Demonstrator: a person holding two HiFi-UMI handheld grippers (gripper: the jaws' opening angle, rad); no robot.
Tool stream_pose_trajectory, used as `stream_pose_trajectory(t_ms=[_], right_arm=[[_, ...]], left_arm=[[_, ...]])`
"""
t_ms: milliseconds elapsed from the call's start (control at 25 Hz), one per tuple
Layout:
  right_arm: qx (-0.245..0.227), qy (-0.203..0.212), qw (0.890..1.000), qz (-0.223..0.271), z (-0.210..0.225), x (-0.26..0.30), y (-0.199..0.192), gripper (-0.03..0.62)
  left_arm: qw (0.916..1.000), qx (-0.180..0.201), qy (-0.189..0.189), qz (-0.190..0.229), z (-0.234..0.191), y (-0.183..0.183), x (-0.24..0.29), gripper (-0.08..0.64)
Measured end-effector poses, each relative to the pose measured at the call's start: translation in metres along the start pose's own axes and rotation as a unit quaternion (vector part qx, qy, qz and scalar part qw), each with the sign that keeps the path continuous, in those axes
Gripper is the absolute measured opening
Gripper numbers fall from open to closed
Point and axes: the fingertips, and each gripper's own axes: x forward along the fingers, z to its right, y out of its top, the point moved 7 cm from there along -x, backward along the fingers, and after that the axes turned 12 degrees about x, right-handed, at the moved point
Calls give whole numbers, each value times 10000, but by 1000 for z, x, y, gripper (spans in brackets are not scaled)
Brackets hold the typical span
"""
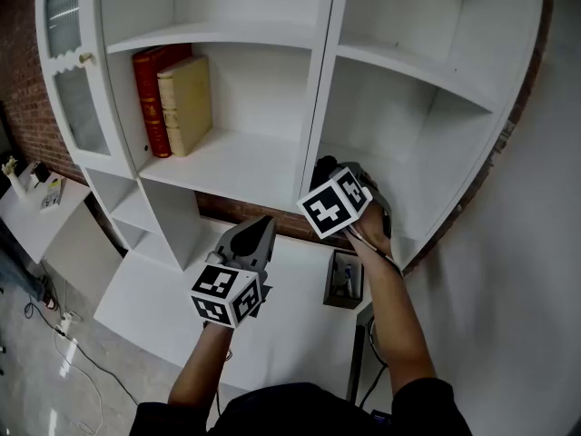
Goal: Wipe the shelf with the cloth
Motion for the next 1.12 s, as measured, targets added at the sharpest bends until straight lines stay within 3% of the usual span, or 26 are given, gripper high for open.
stream_pose_trajectory(t_ms=[400, 1120], right_arm=[[-4, 30, 10000, 31, 3, 3, 0, 166], [506, -767, 9942, -561, 86, -11, -65, 166]], left_arm=[[9999, -39, 99, -4, -5, -3, -2, 17], [9973, -124, -716, 124, 41, -4, 44, 17]])
